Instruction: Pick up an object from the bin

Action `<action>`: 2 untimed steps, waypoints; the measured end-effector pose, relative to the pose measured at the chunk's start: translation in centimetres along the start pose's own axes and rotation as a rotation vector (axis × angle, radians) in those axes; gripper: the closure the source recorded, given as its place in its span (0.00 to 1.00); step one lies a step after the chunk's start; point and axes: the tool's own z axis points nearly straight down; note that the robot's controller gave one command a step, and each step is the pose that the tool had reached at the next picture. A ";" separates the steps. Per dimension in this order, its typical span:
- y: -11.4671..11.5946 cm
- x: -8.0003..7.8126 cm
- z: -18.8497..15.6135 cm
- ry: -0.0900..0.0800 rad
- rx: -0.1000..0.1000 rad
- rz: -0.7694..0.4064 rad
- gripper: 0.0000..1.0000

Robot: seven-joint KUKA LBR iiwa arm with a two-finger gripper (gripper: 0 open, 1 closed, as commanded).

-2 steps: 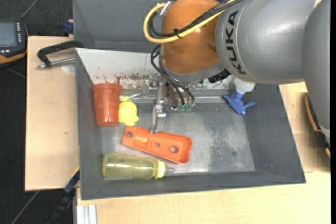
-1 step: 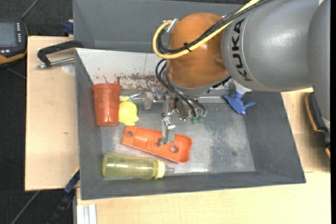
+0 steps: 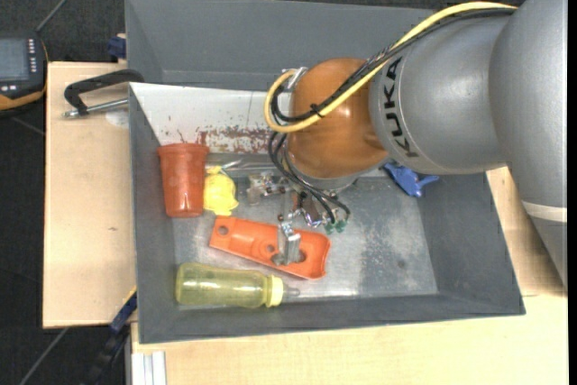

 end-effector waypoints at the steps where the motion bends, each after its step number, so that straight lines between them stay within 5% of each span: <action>1: -2.8 0.9 4.1 0.007 0.000 -0.016 1.00; 2: -2.8 0.9 4.1 0.006 0.000 -0.016 1.00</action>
Offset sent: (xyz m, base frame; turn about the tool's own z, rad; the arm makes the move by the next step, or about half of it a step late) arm 0.0000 0.0000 0.0000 0.0000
